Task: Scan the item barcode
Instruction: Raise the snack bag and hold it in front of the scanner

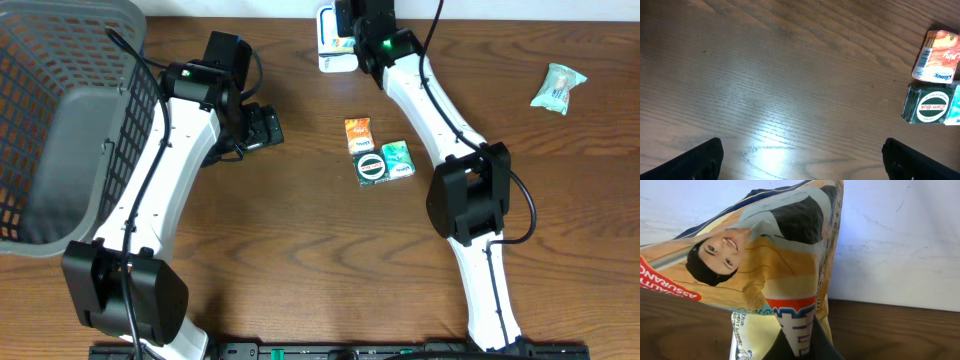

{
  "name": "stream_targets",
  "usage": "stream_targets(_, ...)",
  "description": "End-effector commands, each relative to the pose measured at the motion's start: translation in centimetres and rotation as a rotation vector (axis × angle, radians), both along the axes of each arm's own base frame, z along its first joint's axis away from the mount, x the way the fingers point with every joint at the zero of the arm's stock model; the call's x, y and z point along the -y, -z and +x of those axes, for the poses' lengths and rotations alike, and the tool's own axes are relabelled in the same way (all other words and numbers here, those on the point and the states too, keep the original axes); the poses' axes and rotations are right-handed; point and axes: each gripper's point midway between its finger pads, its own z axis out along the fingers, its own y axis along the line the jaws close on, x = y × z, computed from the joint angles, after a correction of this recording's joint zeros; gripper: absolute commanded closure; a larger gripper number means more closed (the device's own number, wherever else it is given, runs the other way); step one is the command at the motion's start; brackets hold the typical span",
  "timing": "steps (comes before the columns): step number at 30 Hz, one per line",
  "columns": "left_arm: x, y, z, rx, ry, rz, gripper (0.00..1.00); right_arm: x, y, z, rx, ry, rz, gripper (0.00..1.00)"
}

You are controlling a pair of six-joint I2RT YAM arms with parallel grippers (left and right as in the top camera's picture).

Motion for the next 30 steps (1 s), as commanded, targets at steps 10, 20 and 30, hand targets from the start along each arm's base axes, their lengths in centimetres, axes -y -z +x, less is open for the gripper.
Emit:
stream_targets(10,-0.1,0.3,-0.1,-0.012,-0.015,0.003,0.0,-0.5,-1.6,-0.1,0.006,-0.037,0.057,0.99)
stream_targets(20,-0.1,0.3,-0.1,-0.012,-0.015,0.003,0.0,-0.1,-1.2,-0.2,-0.011,-0.031,0.049,0.99)
stream_targets(30,-0.2,0.3,-0.1,-0.012,-0.015,0.003,0.0,3.9,-3.8,0.3,0.023,0.081,0.074,0.99)
